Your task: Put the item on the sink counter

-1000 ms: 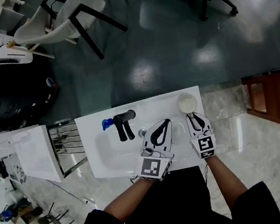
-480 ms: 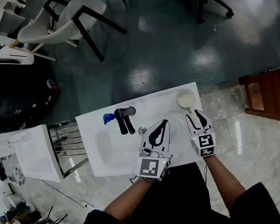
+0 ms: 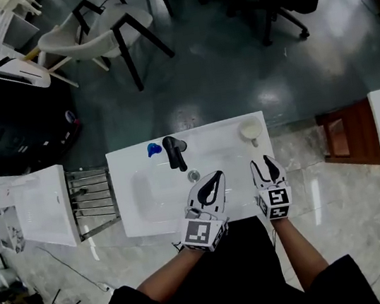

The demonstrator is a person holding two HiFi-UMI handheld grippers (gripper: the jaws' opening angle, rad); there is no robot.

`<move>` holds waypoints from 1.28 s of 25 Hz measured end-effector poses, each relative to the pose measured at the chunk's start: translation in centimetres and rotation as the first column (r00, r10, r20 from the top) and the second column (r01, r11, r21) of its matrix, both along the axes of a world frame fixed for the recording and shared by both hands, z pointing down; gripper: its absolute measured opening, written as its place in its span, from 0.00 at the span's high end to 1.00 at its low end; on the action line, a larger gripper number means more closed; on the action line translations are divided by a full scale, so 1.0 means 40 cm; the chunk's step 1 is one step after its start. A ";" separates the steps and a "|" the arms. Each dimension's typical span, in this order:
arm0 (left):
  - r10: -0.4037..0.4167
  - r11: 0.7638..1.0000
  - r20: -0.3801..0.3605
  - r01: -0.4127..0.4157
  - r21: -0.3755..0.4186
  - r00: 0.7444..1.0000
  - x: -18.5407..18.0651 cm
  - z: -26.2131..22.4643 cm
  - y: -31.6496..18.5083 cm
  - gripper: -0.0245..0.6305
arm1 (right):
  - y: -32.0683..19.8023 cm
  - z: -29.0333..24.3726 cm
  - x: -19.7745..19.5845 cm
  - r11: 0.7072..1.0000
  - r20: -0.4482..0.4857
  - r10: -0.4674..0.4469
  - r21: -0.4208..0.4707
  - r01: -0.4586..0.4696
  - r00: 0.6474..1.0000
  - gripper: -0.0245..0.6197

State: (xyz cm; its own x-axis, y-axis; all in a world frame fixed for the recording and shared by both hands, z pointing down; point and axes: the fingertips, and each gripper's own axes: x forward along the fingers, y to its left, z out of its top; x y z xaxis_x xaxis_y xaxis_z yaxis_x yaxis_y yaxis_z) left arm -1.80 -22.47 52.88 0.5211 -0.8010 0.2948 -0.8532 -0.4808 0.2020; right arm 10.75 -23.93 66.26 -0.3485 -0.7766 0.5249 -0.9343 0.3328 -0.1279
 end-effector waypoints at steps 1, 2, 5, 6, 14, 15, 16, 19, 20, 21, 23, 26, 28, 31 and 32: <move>-0.001 1.000 -0.004 0.001 0.001 1.000 -0.013 -0.009 0.019 0.94 | 0.015 -0.018 -0.013 1.000 0.009 0.003 0.007 -0.003 1.000 0.70; -0.003 1.000 -0.011 0.003 0.002 1.000 -0.026 -0.018 0.039 0.94 | 0.031 -0.038 -0.026 1.000 0.018 0.007 0.015 -0.007 1.000 0.70; -0.022 1.000 -0.021 0.022 0.003 1.000 -0.073 -0.043 0.095 0.94 | 0.079 -0.099 -0.067 0.999 0.046 0.019 0.043 -0.021 0.999 0.70; -0.030 1.000 -0.014 0.030 0.001 0.999 -0.090 -0.049 0.113 0.94 | 0.095 -0.120 -0.081 0.998 0.056 0.020 0.052 -0.023 0.998 0.70; -0.079 0.996 -0.069 0.082 0.029 0.994 -0.225 -0.126 0.266 0.94 | 0.247 -0.275 -0.229 0.992 0.024 -0.021 0.128 0.018 0.999 0.70; -0.083 0.996 -0.085 0.086 0.032 0.993 -0.236 -0.132 0.280 0.94 | 0.268 -0.292 -0.244 0.990 0.020 -0.026 0.138 0.023 0.999 0.72; -0.085 0.996 -0.099 0.089 0.033 0.991 -0.246 -0.139 0.294 0.94 | 0.289 -0.309 -0.257 0.989 0.022 -0.027 0.145 0.024 0.999 0.75; -0.078 0.995 -0.123 0.084 0.045 0.989 -0.272 -0.164 0.339 0.94 | 0.356 -0.361 -0.300 0.987 0.030 -0.034 0.156 0.029 0.999 0.83; -0.072 0.996 -0.128 0.079 0.049 0.989 -0.276 -0.168 0.356 0.94 | 0.380 -0.376 -0.311 0.987 0.032 -0.037 0.158 0.031 0.999 0.85; -0.065 0.996 -0.136 0.073 0.049 0.989 -0.276 -0.168 0.374 0.94 | 0.405 -0.389 -0.320 0.987 0.035 -0.039 0.159 0.033 0.999 0.86; -0.051 0.997 -0.154 0.059 0.047 0.987 -0.272 -0.161 0.406 0.94 | 0.450 -0.410 -0.335 0.986 0.047 -0.045 0.165 0.037 0.998 0.89; -0.045 0.998 -0.165 0.053 0.043 0.985 -0.279 -0.152 0.452 0.94 | 0.505 -0.440 -0.368 0.982 0.058 -0.080 0.174 0.069 0.995 0.91; -0.047 0.997 -0.157 0.055 0.047 0.986 -0.288 -0.156 0.484 0.94 | 0.533 -0.463 -0.392 0.979 0.053 -0.111 0.178 0.100 0.992 0.91; -0.058 0.996 -0.143 0.066 0.057 0.988 -0.291 -0.166 0.513 0.94 | 0.557 -0.491 -0.418 0.970 0.068 -0.161 0.194 0.145 0.985 0.91; -0.065 0.996 -0.142 0.074 0.059 0.988 -0.285 -0.167 0.523 0.94 | 0.565 -0.498 -0.419 0.966 0.069 -0.177 0.202 0.160 0.982 0.91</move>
State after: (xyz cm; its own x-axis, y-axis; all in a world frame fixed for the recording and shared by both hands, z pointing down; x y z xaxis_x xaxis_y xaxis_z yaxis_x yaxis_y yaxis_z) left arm -13.22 -1.55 46.19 0.4960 -0.8515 0.1701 -0.8505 -0.4369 0.2928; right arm -6.02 -1.32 46.33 -0.5202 -0.7867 0.3323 -0.8509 0.5109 -0.1224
